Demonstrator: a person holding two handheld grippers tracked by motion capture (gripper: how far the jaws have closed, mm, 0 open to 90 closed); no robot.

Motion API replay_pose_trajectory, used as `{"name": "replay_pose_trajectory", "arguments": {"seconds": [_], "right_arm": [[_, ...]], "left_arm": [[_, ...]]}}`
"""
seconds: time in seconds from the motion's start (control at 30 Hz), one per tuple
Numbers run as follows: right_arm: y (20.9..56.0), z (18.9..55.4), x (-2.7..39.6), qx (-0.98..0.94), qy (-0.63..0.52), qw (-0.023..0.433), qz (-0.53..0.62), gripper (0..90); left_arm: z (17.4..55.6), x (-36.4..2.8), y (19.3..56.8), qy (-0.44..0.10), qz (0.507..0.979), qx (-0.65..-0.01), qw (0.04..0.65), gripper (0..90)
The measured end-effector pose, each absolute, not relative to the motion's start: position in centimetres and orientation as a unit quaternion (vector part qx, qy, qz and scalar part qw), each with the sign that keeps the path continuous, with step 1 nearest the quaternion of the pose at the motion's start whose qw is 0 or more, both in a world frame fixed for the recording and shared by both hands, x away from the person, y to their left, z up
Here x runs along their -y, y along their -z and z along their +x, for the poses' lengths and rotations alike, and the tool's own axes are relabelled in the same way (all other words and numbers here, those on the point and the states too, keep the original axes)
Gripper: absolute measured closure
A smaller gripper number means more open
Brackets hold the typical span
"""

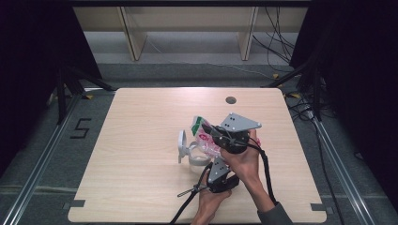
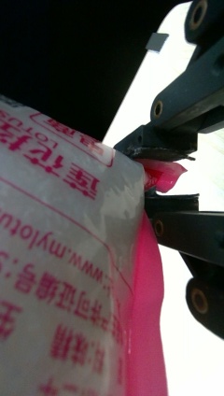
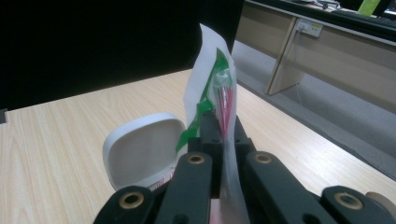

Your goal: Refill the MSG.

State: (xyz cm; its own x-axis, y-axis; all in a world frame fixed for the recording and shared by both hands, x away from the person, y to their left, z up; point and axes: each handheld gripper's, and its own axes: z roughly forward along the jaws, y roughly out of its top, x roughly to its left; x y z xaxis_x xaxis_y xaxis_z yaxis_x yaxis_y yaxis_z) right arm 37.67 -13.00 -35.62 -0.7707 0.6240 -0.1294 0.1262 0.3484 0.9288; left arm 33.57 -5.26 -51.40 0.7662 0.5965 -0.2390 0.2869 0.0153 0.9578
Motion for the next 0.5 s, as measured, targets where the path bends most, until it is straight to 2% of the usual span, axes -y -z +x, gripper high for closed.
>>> {"name": "replay_pose_trajectory", "arguments": {"seconds": [0.5], "right_arm": [[35.89, 38.01, 12.62, -0.786, -0.516, 0.241, 0.239, 90.0]], "left_arm": [[33.83, 5.35, 51.49, -0.121, 0.693, -0.322, 0.633, 74.1]]}}
